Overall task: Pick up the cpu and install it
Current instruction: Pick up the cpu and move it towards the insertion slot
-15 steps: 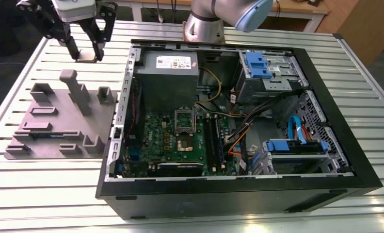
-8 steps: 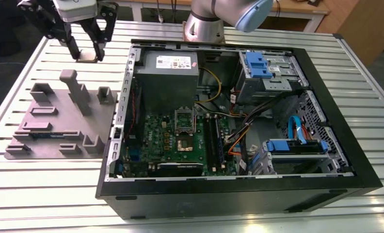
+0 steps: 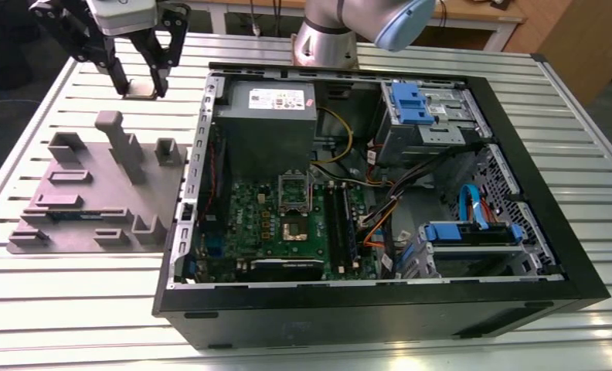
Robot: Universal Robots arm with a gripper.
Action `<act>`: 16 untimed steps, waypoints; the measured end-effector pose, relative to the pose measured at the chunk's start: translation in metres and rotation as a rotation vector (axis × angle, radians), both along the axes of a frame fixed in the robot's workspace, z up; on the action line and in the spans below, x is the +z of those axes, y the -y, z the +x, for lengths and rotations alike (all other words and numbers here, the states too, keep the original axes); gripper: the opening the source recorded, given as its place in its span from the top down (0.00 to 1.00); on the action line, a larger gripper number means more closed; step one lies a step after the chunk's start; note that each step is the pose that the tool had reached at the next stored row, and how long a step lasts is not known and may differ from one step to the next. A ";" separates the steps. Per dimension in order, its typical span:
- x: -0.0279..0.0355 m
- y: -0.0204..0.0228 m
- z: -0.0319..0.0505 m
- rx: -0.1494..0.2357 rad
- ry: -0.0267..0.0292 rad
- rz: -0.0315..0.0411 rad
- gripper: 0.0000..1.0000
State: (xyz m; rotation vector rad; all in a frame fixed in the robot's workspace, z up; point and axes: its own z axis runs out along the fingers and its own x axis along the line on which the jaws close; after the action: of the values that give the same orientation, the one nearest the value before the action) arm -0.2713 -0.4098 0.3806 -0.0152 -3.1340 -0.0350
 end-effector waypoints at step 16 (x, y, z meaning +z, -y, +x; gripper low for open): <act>0.0000 0.0000 0.0117 0.000 0.0000 0.0000 0.53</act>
State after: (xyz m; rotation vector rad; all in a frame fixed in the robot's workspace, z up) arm -0.2596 -0.4098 0.3807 -0.0151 -3.1340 -0.0350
